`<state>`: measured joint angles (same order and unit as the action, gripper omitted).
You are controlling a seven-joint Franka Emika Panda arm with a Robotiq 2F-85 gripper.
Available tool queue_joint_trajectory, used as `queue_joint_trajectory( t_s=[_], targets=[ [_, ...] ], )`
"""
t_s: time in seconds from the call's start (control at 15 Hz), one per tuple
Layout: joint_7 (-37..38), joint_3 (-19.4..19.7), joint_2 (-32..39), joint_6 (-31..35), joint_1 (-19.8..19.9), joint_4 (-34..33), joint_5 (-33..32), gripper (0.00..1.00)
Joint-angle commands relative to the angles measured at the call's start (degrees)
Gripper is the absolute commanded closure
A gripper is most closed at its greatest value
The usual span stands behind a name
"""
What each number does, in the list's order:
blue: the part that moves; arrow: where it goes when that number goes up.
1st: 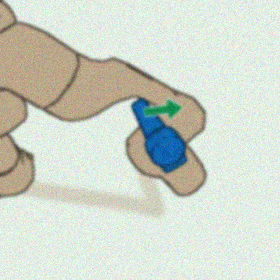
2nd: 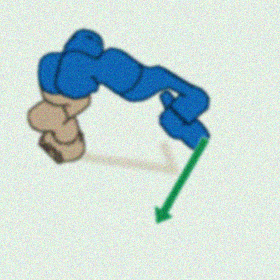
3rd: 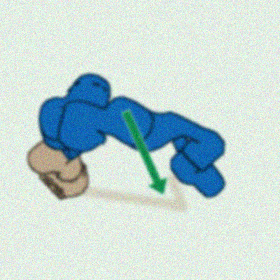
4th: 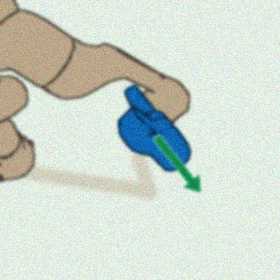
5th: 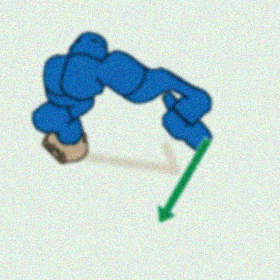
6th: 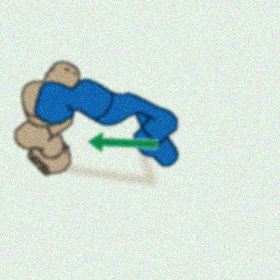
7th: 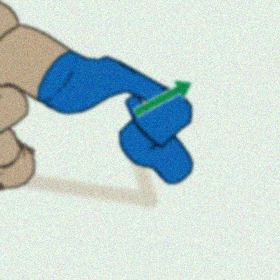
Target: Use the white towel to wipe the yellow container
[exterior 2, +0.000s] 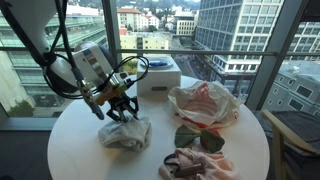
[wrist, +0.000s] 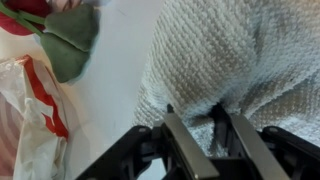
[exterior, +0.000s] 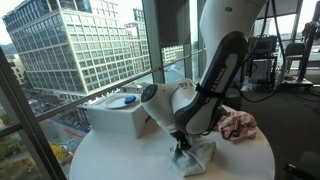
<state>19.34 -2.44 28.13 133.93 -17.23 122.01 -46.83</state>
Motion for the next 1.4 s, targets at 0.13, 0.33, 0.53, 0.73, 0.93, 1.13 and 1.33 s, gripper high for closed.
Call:
queue_joint_trajectory(
  t_s=[0.13, 0.33, 0.53, 0.73, 0.93, 1.13, 1.33],
  targets=[
    [0.3, -1.6, -0.8, -1.3, 1.5, -1.5, 6.8, 0.99],
    [-3.4, -2.3, -0.2, -3.0, 1.2, -0.8, 11.4, 0.98],
    [-5.1, -2.3, -0.6, -3.4, 1.3, -0.8, 14.9, 0.97],
    [-2.3, 0.1, -2.2, -3.0, 0.9, -1.7, 13.9, 0.97],
    [-2.9, 0.1, -2.2, -3.4, 0.3, -1.4, 13.4, 0.97],
    [-2.5, -0.2, -3.0, -3.9, -0.9, -0.4, 12.0, 0.98],
    [-2.7, -0.4, -6.7, -7.4, -1.5, -0.3, 12.4, 0.98]
  ],
)
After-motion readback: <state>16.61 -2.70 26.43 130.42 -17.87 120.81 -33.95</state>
